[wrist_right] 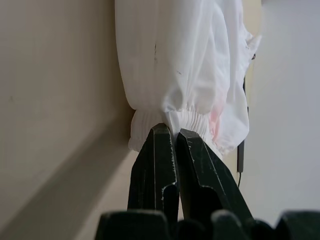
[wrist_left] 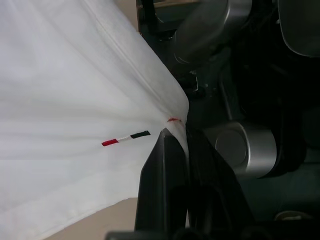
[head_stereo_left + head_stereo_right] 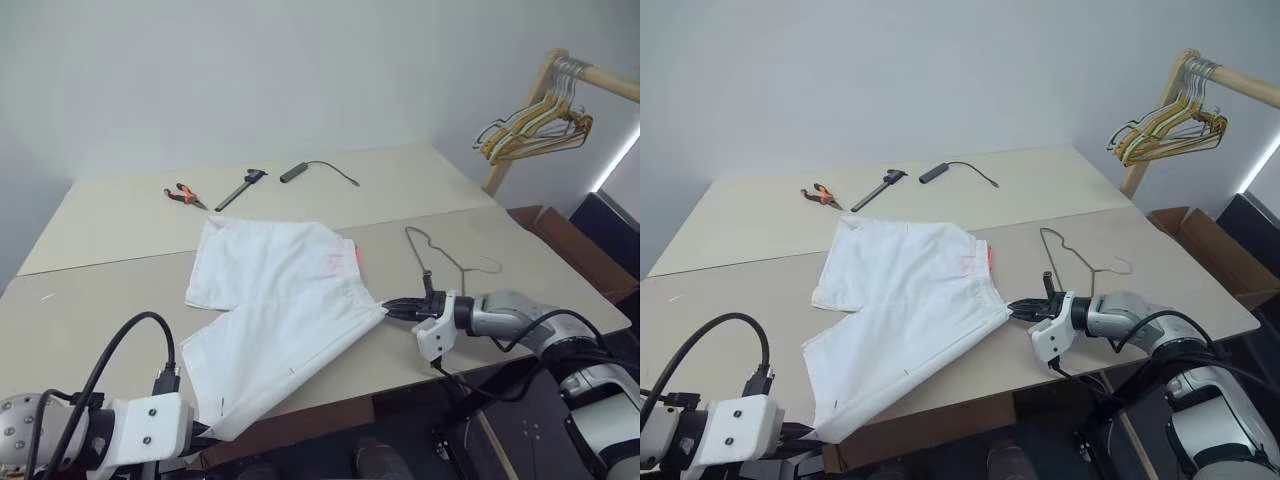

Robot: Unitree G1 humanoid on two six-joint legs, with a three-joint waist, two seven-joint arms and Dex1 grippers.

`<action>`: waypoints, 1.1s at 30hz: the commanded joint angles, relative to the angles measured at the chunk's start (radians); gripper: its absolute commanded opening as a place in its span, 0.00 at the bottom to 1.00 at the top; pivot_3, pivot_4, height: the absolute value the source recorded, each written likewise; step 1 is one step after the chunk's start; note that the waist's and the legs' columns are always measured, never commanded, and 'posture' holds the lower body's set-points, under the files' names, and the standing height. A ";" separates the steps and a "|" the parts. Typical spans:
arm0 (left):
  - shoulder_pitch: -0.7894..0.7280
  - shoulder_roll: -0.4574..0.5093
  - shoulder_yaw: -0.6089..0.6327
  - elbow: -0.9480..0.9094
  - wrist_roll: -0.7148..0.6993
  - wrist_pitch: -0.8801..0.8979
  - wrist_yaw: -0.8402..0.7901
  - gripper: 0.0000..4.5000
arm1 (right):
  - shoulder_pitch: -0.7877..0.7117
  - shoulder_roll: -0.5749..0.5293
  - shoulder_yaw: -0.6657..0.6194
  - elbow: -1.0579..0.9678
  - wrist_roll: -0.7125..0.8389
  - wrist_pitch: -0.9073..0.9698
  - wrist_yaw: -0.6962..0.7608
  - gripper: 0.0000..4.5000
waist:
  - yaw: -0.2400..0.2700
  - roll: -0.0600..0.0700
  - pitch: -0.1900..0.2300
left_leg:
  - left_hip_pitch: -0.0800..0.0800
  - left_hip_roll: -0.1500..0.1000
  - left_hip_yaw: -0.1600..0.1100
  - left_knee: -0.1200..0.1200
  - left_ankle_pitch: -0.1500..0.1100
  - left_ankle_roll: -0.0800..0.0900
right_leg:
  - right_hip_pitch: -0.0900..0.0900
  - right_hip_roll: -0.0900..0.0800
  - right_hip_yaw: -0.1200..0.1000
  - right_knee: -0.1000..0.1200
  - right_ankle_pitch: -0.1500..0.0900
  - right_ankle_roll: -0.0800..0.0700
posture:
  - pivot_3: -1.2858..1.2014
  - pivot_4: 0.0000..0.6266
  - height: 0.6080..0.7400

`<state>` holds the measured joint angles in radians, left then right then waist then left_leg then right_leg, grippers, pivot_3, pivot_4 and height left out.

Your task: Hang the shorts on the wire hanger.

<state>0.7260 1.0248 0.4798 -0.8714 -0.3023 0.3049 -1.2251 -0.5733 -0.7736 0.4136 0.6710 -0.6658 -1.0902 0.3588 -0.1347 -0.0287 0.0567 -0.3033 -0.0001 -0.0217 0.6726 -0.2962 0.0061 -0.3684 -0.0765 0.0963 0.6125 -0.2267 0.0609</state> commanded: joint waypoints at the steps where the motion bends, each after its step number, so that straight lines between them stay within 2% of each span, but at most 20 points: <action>1: -0.060 0.008 -0.063 -0.005 0.024 -0.008 0.022 0.11 | 0.025 -0.038 -0.028 -0.051 0.060 0.036 0.032 0.14 | 0.013 0.000 0.000 | 0.000 0.000 0.000 0.000 0.000 0.000 | 0.000 0.000 0.000 0.000 0.000 0.000 | 0.51 0.03 1.00; 4: -0.109 0.010 -0.110 0.042 0.045 -0.064 0.007 0.28 | 0.094 -0.086 -0.030 -0.155 0.179 0.048 0.117 0.34 | 0.020 0.000 0.000 | 0.000 0.000 0.001 0.000 0.000 0.000 | -0.001 0.000 -0.001 -0.001 0.000 0.000 | 0.51 0.03 1.00; 7: -0.120 0.004 -0.092 0.089 0.062 -0.142 -0.020 0.48 | 0.191 -0.167 -0.039 -0.302 0.332 0.104 0.220 0.57 | 0.026 0.000 0.000 | -0.002 0.000 0.001 0.000 -0.002 0.004 | -0.002 0.000 0.000 -0.001 -0.001 -0.001 | 0.52 0.03 1.00; 10: -0.143 0.004 0.011 0.173 -0.001 -0.230 -0.112 0.49 | 0.330 -0.269 -0.078 -0.497 0.578 0.264 0.331 0.79 | 0.038 -0.001 0.001 | -0.004 0.001 0.001 0.000 -0.004 0.007 | -0.002 0.000 0.000 -0.001 -0.002 -0.002 | 0.52 0.02 1.00; 14: -0.276 0.031 0.157 0.325 -0.129 -0.244 -0.177 0.49 | 0.523 -0.400 -0.228 -0.722 0.948 0.622 0.430 0.79 | 0.063 0.000 0.001 | -0.003 0.003 0.002 0.000 -0.004 0.007 | -0.001 0.001 -0.001 0.001 -0.004 -0.002 | 0.51 0.02 1.00; 16: -0.427 0.053 0.159 0.379 -0.271 -0.148 -0.138 0.49 | 0.575 -0.422 -0.333 -0.767 1.039 0.828 0.404 0.79 | 0.068 -0.001 0.000 | -0.002 0.004 0.004 0.000 -0.004 0.007 | -0.001 0.002 -0.001 0.002 -0.004 -0.002 | 0.51 0.01 1.00; 18: -0.528 0.056 0.138 0.386 -0.371 -0.044 -0.075 0.49 | 0.602 -0.413 -0.399 -0.791 1.039 0.945 0.369 0.79 | 0.073 -0.002 -0.002 | -0.002 0.005 0.004 0.003 -0.004 0.007 | -0.001 0.003 -0.002 0.002 -0.004 -0.001 | 0.50 0.00 1.00; 20: -0.603 0.052 0.098 0.393 -0.411 -0.003 -0.051 0.49 | 0.601 -0.393 -0.428 -0.826 1.041 1.116 0.323 0.79 | 0.071 -0.002 -0.004 | -0.002 0.007 0.004 0.004 -0.005 0.007 | -0.004 0.003 -0.003 0.001 -0.003 0.000 | 0.49 0.00 1.00; 23: -0.733 0.011 -0.038 0.378 -0.413 0.058 0.061 0.49 | 0.482 -0.345 -0.392 -0.887 1.092 1.612 0.194 0.79 | 0.061 -0.003 -0.006 | -0.011 0.007 0.006 0.004 -0.006 0.005 | -0.012 0.006 -0.002 0.001 -0.002 0.000 | 0.48 0.00 1.00; 25: -0.803 -0.025 -0.119 0.364 -0.415 0.099 0.126 0.49 | 0.401 -0.294 -0.367 -0.886 1.082 1.827 0.133 0.79 | 0.057 -0.002 -0.006 | -0.018 0.007 0.007 0.006 -0.006 0.005 | -0.019 0.007 0.001 0.001 0.004 0.004 | 0.48 0.00 1.00; 28: -0.868 -0.069 -0.196 0.352 -0.432 0.134 0.155 0.49 | 0.313 -0.233 -0.326 -0.866 1.051 2.022 0.093 0.79 | 0.055 -0.002 -0.007 | -0.019 0.009 0.007 0.006 -0.006 0.005 | -0.021 0.011 0.001 0.000 0.009 -0.003 | 0.47 0.00 1.00; 33: -0.919 -0.108 -0.258 0.350 -0.420 0.141 0.167 0.49 | 0.210 -0.159 -0.261 -0.760 1.010 2.180 0.100 0.79 | 0.038 -0.001 -0.007 | -0.020 0.014 0.007 0.005 -0.008 0.005 | -0.022 0.016 0.001 -0.002 0.008 -0.004 | 0.47 0.00 1.00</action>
<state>-0.1656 0.9221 0.2182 -0.5042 -0.7123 0.4429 -1.0713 -0.3345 -0.9315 0.1545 -0.1093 0.3679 1.0462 0.4548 -0.0972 -0.0301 0.0501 -0.3237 0.0139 -0.0144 0.6780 -0.3039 0.0108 -0.3908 -0.0601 0.0969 0.6106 -0.2187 0.0574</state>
